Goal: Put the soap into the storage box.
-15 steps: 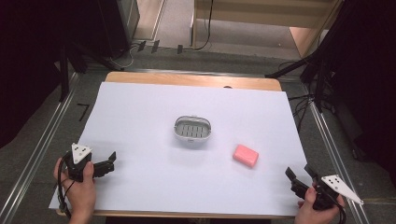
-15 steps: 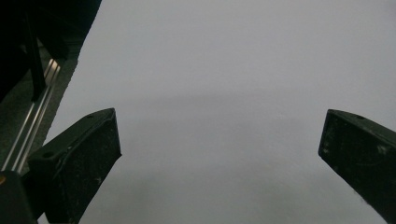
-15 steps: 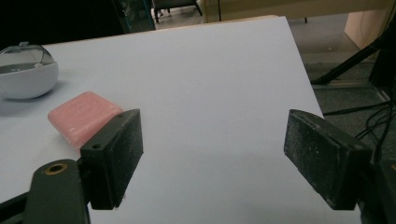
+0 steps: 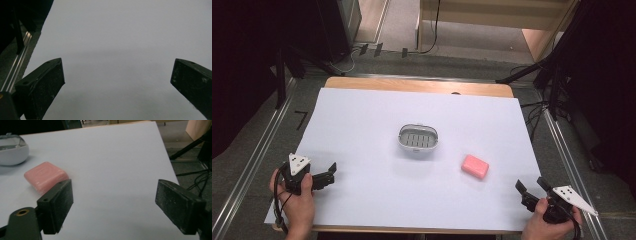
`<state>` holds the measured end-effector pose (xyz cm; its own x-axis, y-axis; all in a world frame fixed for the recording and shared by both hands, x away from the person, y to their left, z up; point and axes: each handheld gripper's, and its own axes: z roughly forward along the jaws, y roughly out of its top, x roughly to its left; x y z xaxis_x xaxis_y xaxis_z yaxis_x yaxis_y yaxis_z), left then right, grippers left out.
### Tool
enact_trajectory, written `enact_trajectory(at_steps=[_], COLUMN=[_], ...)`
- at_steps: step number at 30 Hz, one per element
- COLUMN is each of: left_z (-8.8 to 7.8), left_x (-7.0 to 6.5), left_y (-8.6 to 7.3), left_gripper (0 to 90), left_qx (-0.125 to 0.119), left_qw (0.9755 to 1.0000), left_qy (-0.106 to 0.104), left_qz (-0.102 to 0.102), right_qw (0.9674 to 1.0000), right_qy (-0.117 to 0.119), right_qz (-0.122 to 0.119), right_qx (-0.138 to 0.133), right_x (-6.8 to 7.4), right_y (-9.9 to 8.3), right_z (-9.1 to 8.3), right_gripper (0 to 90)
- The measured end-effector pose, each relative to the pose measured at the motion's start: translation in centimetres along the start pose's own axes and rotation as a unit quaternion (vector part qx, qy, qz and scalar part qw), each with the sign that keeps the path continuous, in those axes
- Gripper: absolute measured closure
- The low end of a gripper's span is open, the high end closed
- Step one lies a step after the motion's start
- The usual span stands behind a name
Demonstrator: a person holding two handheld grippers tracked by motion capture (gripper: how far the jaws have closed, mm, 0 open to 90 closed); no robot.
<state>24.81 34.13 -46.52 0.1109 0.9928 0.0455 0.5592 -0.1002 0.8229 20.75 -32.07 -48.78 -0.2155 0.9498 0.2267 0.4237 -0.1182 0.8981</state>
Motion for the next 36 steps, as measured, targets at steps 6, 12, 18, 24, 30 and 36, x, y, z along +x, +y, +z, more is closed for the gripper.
enact_trajectory(at_steps=[6,12,18,24,30,36], left_z=[0.2,0.1,0.1,0.1,-0.1,-0.2], left_x=[0.2,0.0,0.0,0.1,-0.1,-0.1], left_y=[0.1,0.0,0.0,0.0,0.0,-0.1], left_gripper=[0.0,0.0,0.0,0.0,0.0,0.0], left_qx=[0.008,0.000,0.002,0.001,-0.003,-0.009], left_qw=[0.9999,1.0000,1.0000,1.0000,1.0000,0.9999], left_qy=[-0.001,0.002,0.002,0.003,0.007,0.004], left_qz=[-0.006,0.001,-0.004,-0.005,0.004,0.006], right_qw=[0.9992,0.9947,0.9895,0.9826,0.9633,0.9378], right_qy=[0.004,0.051,0.054,0.067,0.096,0.114], right_qz=[-0.030,-0.072,-0.117,-0.134,-0.184,-0.228], right_qx=[0.025,0.052,0.064,0.110,0.170,0.236], right_x=[0.4,1.4,2.5,3.0,4.0,5.2], right_y=[0.3,0.8,1.7,2.1,3.4,3.4], right_z=[0.6,1.0,0.9,1.0,1.3,3.3], right_gripper=[16.4,19.8,18.0,14.3,13.5,9.7])
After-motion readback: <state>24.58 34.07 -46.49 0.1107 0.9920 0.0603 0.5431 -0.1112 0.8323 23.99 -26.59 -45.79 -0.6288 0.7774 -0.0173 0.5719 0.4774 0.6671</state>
